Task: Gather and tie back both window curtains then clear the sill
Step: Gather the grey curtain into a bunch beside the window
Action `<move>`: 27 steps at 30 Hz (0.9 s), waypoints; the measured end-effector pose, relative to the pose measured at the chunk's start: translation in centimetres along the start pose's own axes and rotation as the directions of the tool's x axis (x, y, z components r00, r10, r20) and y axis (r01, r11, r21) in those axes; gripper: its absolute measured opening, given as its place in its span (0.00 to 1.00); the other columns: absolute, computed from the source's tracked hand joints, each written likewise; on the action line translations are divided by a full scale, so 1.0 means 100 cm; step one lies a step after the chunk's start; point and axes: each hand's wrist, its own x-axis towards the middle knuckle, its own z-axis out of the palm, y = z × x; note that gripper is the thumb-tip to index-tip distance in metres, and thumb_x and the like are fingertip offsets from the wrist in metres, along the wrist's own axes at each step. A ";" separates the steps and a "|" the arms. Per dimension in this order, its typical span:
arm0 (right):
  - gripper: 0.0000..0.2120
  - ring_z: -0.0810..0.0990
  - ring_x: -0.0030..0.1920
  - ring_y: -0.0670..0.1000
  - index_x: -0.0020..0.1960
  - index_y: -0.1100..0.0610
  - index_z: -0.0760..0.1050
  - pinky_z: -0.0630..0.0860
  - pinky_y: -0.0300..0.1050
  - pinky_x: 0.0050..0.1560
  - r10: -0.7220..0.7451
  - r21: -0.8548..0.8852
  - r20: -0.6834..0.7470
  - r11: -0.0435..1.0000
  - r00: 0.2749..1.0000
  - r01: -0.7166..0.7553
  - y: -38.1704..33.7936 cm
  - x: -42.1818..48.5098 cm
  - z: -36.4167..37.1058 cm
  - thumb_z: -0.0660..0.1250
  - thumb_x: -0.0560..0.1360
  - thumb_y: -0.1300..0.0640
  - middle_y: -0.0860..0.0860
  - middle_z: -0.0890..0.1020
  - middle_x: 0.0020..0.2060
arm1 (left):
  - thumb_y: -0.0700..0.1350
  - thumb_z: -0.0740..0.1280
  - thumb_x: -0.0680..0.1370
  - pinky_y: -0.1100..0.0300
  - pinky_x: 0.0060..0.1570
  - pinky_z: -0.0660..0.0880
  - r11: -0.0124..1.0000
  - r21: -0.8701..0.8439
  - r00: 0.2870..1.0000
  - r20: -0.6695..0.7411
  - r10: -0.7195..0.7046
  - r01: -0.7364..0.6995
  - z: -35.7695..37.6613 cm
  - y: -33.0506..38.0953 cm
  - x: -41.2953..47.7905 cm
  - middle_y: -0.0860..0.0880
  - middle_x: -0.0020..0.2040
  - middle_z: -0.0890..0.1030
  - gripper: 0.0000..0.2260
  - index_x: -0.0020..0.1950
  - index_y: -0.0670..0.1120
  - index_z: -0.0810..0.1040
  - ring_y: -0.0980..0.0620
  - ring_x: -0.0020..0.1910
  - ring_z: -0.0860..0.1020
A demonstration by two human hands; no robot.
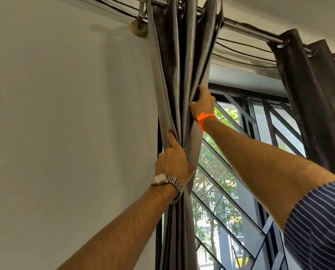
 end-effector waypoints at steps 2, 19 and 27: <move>0.23 0.78 0.60 0.60 0.65 0.61 0.75 0.70 0.43 0.60 -0.088 0.014 0.013 0.996 0.996 0.087 -0.024 -0.002 0.005 0.64 0.71 0.69 0.60 0.82 0.57 | 0.43 0.68 0.72 0.50 0.41 0.79 0.999 -0.046 1.000 -0.021 -0.002 0.001 -0.005 0.001 0.002 0.45 0.46 0.81 0.48 0.77 0.43 0.34 0.42 0.43 0.80; 0.17 0.80 0.44 0.57 0.63 0.53 0.67 0.77 0.52 0.45 0.053 0.219 0.037 0.974 0.998 -0.060 -0.029 -0.044 -0.011 0.60 0.74 0.55 0.60 0.81 0.49 | 0.39 0.63 0.74 0.49 0.42 0.74 0.998 -0.052 1.000 -0.007 -0.025 0.024 -0.009 0.005 -0.012 0.39 0.50 0.79 0.32 0.75 0.42 0.53 0.35 0.50 0.78; 0.23 0.79 0.47 0.54 0.50 0.57 0.77 0.76 0.54 0.52 0.213 0.200 0.196 0.947 0.957 -0.252 0.036 -0.142 -0.036 0.53 0.81 0.40 0.51 0.81 0.44 | 0.43 0.66 0.74 0.54 0.39 0.71 0.995 -0.053 0.994 0.064 -0.084 0.087 -0.001 0.010 -0.042 0.41 0.52 0.78 0.17 0.62 0.41 0.69 0.40 0.50 0.78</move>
